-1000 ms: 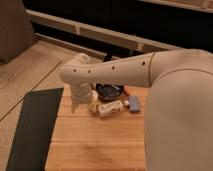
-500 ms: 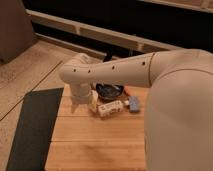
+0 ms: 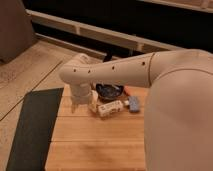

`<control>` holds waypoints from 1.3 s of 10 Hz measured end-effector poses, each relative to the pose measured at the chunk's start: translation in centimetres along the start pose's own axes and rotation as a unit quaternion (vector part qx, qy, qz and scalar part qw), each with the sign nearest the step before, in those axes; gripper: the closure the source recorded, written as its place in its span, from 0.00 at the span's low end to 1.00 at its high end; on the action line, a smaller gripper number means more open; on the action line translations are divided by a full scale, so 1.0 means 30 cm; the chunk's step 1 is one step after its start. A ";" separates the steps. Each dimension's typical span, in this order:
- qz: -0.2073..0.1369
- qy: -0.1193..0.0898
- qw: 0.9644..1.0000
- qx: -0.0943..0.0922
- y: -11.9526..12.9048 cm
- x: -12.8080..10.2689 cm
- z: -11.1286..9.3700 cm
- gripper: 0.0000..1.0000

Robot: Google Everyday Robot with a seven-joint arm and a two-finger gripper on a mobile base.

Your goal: Place the bottle in the ceramic bowl

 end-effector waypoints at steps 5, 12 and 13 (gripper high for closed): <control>-0.001 -0.002 1.000 0.001 0.000 -0.002 -0.002 0.35; 0.098 -0.148 0.982 -0.065 -0.313 -0.290 -0.176 0.35; 0.132 -0.163 0.975 -0.073 -0.378 -0.304 -0.194 0.35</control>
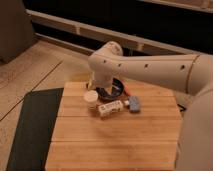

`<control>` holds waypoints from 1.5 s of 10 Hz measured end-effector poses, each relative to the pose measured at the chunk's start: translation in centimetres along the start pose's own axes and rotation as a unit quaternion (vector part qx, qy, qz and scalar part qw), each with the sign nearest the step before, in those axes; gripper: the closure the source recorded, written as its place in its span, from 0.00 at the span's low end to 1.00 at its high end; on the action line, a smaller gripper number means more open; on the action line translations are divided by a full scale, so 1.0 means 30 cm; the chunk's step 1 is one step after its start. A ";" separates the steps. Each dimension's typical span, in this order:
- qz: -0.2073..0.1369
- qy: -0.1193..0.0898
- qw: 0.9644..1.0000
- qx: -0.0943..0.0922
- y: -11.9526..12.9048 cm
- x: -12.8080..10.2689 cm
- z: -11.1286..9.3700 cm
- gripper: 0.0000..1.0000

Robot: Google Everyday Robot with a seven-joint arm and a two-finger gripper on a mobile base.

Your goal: Place the bottle in the ceramic bowl

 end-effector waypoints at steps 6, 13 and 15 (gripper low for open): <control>0.167 -0.022 0.986 -0.003 -0.104 -0.029 -0.011 0.35; 0.175 -0.009 0.984 0.003 -0.127 -0.019 0.040 0.35; 0.175 -0.009 0.984 0.003 -0.125 -0.018 0.043 0.35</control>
